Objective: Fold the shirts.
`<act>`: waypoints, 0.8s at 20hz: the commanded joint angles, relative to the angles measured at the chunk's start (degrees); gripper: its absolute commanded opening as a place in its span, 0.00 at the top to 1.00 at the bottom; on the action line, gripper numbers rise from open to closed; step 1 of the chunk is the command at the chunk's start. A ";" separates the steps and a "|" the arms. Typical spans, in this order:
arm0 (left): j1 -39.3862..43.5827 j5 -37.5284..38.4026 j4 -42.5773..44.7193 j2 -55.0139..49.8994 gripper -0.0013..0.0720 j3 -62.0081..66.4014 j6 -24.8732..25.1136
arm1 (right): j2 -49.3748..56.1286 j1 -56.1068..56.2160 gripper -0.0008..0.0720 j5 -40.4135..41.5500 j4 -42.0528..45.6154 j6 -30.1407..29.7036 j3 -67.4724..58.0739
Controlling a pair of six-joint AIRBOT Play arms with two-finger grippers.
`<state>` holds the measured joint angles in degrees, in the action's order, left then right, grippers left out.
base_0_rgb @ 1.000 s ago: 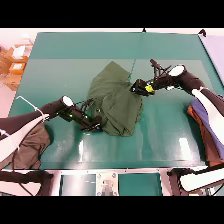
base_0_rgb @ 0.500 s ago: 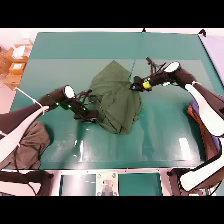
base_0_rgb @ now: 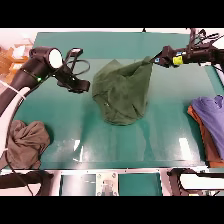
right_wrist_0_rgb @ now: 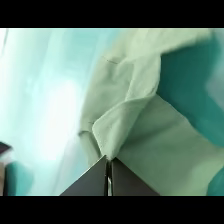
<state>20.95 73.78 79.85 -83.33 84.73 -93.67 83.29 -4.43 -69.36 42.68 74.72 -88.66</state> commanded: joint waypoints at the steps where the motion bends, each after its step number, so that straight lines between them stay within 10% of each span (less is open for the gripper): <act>1: 0.81 -2.14 -12.46 0.83 0.95 -4.72 -0.85 | -2.75 0.79 0.97 -0.92 1.09 0.02 3.32; 2: 1.64 -4.90 -16.00 0.83 0.94 -10.29 -0.85 | -2.75 0.85 0.97 -0.48 1.09 -0.42 5.20; 3: 2.45 -7.23 -18.36 0.83 0.70 -15.10 -0.83 | -2.75 0.70 0.97 0.00 1.11 -0.42 6.82; 4: 3.34 -10.19 -20.81 0.83 0.14 -19.76 -1.07 | -2.75 0.24 0.97 0.48 1.11 -0.42 7.93; 5: 4.35 -13.90 -24.02 0.83 0.02 -23.80 -1.44 | -2.75 -0.15 0.97 0.76 1.14 -0.42 8.68; 14: 17.22 -40.11 -38.66 -7.54 0.07 -31.65 -1.90 | -2.73 -1.77 0.97 1.99 1.29 -1.95 9.01; 16: 17.03 -44.11 -38.91 -7.74 0.63 -31.32 -1.84 | -2.73 -1.88 0.97 1.77 1.29 -2.34 9.01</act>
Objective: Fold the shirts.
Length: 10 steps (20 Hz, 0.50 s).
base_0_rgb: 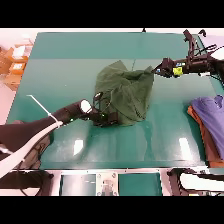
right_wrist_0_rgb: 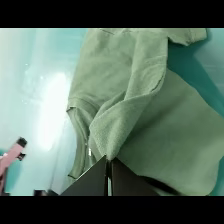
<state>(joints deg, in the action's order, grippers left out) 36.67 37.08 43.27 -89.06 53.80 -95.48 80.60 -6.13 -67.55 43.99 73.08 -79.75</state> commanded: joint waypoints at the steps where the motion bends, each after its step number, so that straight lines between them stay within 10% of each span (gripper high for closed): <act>1: 1.05 -8.00 -1.33 -2.01 0.92 0.44 0.00 | -0.04 -0.17 0.97 -0.04 -0.02 -1.01 0.09; 10: -10.51 8.57 18.03 17.22 0.95 19.56 1.22 | -5.44 -9.84 0.97 -5.42 -9.20 -1.11 -7.89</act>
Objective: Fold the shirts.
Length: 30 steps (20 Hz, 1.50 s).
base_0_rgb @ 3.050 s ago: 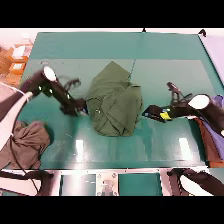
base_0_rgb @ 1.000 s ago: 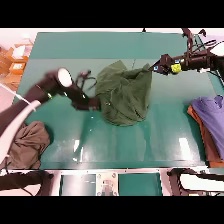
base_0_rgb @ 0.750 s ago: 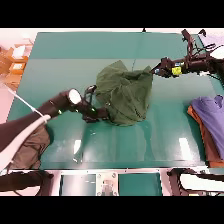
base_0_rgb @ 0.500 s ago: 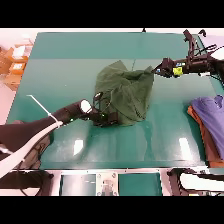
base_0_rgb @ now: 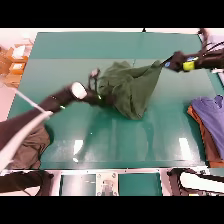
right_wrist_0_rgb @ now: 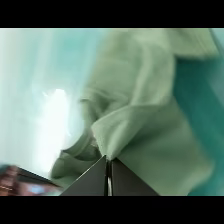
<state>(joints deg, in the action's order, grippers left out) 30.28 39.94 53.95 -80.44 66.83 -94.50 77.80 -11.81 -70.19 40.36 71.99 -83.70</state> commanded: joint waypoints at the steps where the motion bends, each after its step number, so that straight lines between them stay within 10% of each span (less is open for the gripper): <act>1: -6.19 6.58 8.72 13.46 0.95 10.08 0.31 | -4.44 -6.12 0.97 -4.09 -8.48 -0.02 -6.12; 7: -13.05 9.31 18.71 31.26 0.95 31.32 1.92 | -17.59 -14.45 0.97 -5.22 -14.40 -0.04 -13.75; 14: -14.56 33.92 44.24 32.83 0.95 31.63 -4.04 | -25.62 -18.93 0.97 -8.37 -6.19 -0.85 -8.28; 23: -14.56 15.37 37.59 32.81 0.95 -16.83 -5.99 | -23.06 -13.05 0.97 9.97 -5.79 -19.15 33.83; 30: -14.56 5.25 29.38 32.22 0.95 -31.69 -2.47 | -8.55 -12.94 0.91 11.76 -10.78 -19.34 35.26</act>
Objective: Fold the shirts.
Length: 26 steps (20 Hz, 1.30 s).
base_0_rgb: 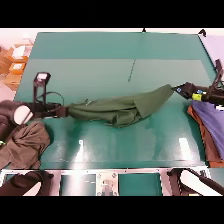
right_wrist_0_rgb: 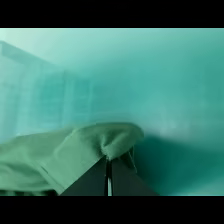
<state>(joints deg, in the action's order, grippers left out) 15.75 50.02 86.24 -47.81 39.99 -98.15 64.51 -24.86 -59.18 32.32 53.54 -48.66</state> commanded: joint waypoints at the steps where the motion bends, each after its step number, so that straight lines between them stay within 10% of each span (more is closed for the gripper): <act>1: -0.02 -5.84 -2.78 -0.81 0.95 -4.87 1.27 | 5.16 0.09 0.71 -0.50 -3.13 -0.66 -0.92; 2: -0.02 -7.26 -2.71 -1.29 0.95 -4.87 1.84 | 5.16 -0.50 0.52 -2.38 -2.93 0.15 -2.73; 8: -0.02 -13.66 -2.60 -6.38 0.95 -4.85 4.22 | -0.52 -7.06 0.49 -16.09 3.15 14.19 -5.51; 11: -0.02 -15.23 -2.51 -6.97 0.95 -4.85 4.24 | -8.24 0.11 0.24 -13.05 5.22 17.62 10.27; 19: -0.02 -15.30 -2.54 -6.97 0.95 -4.87 4.17 | -2.14 33.27 0.37 21.07 -7.04 19.98 29.40; 26: -0.02 -14.71 -2.51 -6.97 0.95 -4.87 4.22 | 9.62 40.09 0.54 26.95 -7.87 19.50 18.56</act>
<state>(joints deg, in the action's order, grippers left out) 15.73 35.03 83.70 -54.74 35.16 -93.97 70.65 12.82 -36.80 24.56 73.28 -26.70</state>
